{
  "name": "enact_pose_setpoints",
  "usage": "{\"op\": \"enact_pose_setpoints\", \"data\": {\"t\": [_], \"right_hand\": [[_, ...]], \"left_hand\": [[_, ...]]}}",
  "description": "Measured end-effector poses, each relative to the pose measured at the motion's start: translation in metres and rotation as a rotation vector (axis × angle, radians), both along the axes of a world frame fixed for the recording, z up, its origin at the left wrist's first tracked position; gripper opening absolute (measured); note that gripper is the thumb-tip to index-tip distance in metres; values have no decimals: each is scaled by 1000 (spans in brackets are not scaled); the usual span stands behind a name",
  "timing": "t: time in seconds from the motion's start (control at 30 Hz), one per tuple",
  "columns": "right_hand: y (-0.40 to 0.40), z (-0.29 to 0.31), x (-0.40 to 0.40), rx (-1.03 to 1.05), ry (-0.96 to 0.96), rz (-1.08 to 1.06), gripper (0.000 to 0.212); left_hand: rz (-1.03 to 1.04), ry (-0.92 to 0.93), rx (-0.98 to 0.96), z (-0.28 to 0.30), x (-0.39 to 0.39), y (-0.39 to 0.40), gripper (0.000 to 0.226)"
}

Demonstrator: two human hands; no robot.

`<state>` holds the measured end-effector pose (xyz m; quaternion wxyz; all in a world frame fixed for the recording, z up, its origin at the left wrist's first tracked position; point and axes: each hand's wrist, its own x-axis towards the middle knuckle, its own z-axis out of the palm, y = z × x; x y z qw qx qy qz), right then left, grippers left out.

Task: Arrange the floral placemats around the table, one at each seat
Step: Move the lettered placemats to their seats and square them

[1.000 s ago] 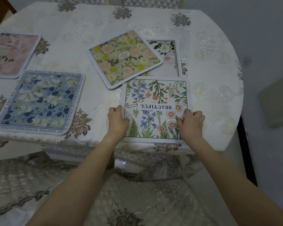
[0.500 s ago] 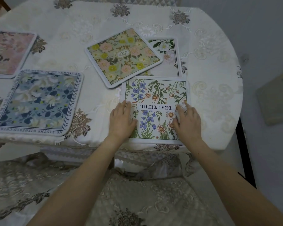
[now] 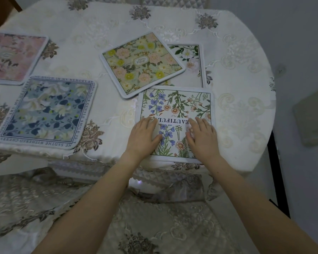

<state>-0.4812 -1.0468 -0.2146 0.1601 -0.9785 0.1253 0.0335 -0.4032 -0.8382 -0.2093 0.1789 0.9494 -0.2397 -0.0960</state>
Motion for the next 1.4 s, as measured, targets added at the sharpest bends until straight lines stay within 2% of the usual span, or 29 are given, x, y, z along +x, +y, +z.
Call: {"op": "enact_pose_setpoints", "data": {"t": [0.33,0.5,0.63,0.77,0.93,1.07,1.4], "right_hand": [[-5,118,-22,86,-200,31,47],[6,177,-73,84,-321,30,46],[25,202,-136,82,-410,-14,46],[46,205,-204,90,-430,-84,50],[66,185,-281,25,-324,-127,47],[80,171,-329,12,-276,-197,48],[46,172,-383,-33,-284,-291,50]], "left_hand": [[23,-238,-94,122,-38,1,50],[21,-361,-150,186,-89,18,50],[30,-409,-210,214,-142,39,50],[-22,-391,-247,220,-201,58,51],[-88,-316,-281,203,-268,77,50],[-115,-245,-237,184,-308,84,48],[-198,-268,-186,183,-335,43,50]]}}
